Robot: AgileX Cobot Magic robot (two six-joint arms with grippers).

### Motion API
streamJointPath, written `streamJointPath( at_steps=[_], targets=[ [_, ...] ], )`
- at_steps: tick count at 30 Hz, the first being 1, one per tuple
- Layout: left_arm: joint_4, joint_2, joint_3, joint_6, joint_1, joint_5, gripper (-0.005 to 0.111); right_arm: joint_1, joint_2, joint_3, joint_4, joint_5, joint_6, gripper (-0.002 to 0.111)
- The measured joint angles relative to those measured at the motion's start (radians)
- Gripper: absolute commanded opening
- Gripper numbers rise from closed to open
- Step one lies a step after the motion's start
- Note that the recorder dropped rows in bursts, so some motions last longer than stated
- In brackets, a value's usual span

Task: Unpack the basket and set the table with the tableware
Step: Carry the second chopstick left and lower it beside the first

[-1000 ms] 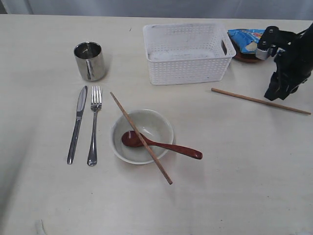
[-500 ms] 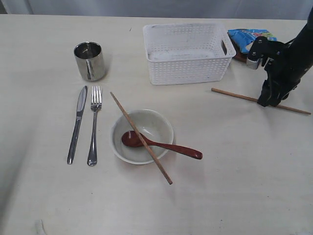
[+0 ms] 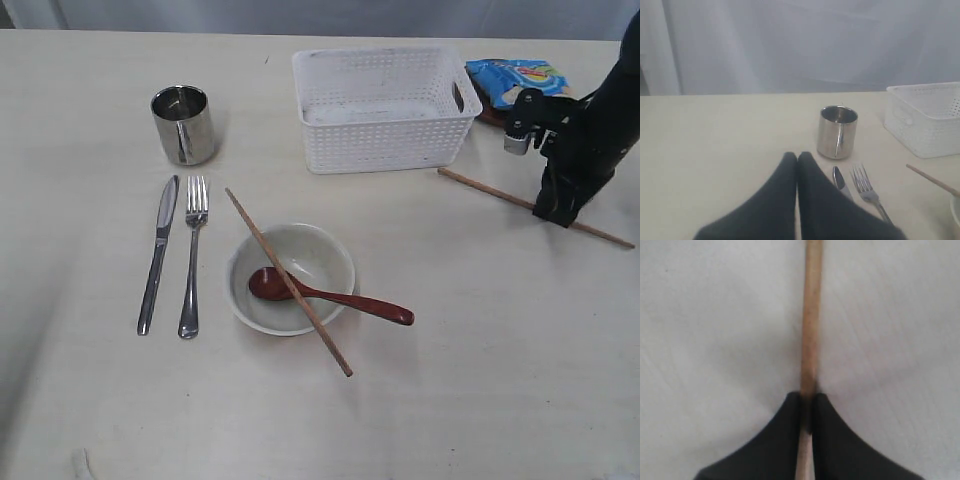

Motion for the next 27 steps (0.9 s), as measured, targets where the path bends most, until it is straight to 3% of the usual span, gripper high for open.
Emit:
streamJointPath(
  at_steps=[4,9,15,27],
  targets=[
    [0.000,0.000,0.000,0.000,0.000,0.000,0.000,0.087,-0.051,0.003,-0.038,0.118,0.008,0.000],
    [0.000,0.000,0.000,0.000,0.000,0.000,0.000,0.209,-0.269,0.003,-0.033,0.128,0.147,0.000],
    [0.000,0.000,0.000,0.000,0.000,0.000,0.000,0.389,-0.396,0.003,0.076,0.119,0.457,0.000],
    [0.000,0.000,0.000,0.000,0.000,0.000,0.000,0.726,-0.355,0.003,0.116,0.129,1.149,0.000]
  ],
)
